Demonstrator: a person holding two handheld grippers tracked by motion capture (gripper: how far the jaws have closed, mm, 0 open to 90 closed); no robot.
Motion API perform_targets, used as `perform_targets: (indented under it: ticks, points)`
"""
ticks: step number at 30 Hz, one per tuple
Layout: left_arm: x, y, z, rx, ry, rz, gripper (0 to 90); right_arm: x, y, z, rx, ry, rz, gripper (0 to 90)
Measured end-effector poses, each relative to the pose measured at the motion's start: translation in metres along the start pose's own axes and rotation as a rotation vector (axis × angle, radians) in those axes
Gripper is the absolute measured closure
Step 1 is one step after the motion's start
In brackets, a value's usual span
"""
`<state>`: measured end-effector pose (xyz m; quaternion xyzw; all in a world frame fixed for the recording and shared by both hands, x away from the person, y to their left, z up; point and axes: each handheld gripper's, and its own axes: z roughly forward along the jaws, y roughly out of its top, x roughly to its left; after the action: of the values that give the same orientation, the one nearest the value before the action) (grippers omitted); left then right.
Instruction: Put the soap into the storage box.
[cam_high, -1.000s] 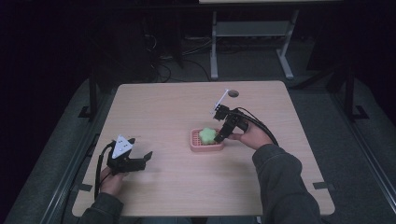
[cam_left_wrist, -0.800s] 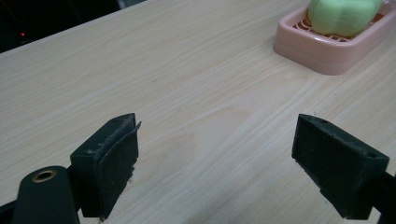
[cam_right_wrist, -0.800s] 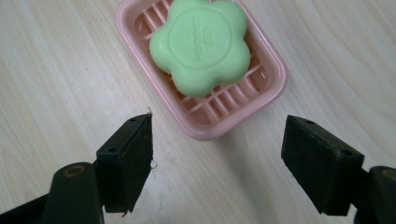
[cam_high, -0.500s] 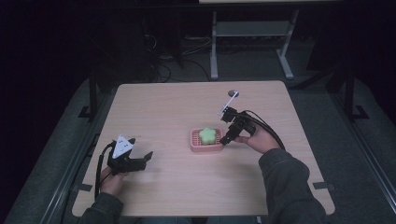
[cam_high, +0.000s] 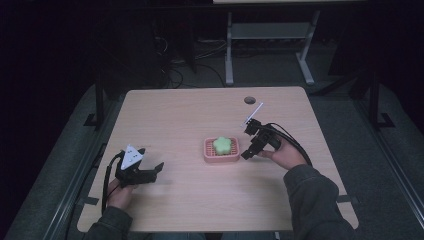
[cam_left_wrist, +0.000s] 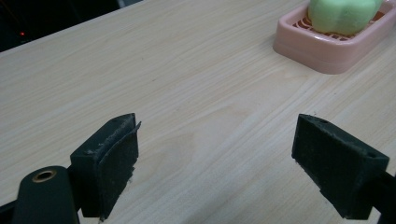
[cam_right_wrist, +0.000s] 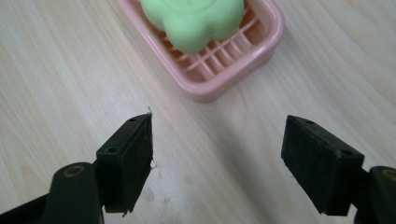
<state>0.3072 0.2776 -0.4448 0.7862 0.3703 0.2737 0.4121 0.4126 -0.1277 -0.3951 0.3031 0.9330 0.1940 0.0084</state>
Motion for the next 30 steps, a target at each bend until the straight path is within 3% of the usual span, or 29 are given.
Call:
perform_targets:
  ticks: [10, 18, 30]
  points:
    - [0.000, 0.000, 0.000, 0.000, -0.001, -0.001, 14.1, 0.002, -0.012, -0.007, -0.013, -0.003, 0.010, 24.4]
    - [0.000, 0.000, 0.001, 0.004, -0.003, 0.002, 14.1, 0.003, -0.024, -0.004, 0.007, -0.006, 0.012, 24.3]
    - [-0.001, 0.000, 0.001, 0.007, -0.005, 0.005, 14.1, 0.006, -0.041, -0.004, -0.013, 0.001, 0.023, 24.3]
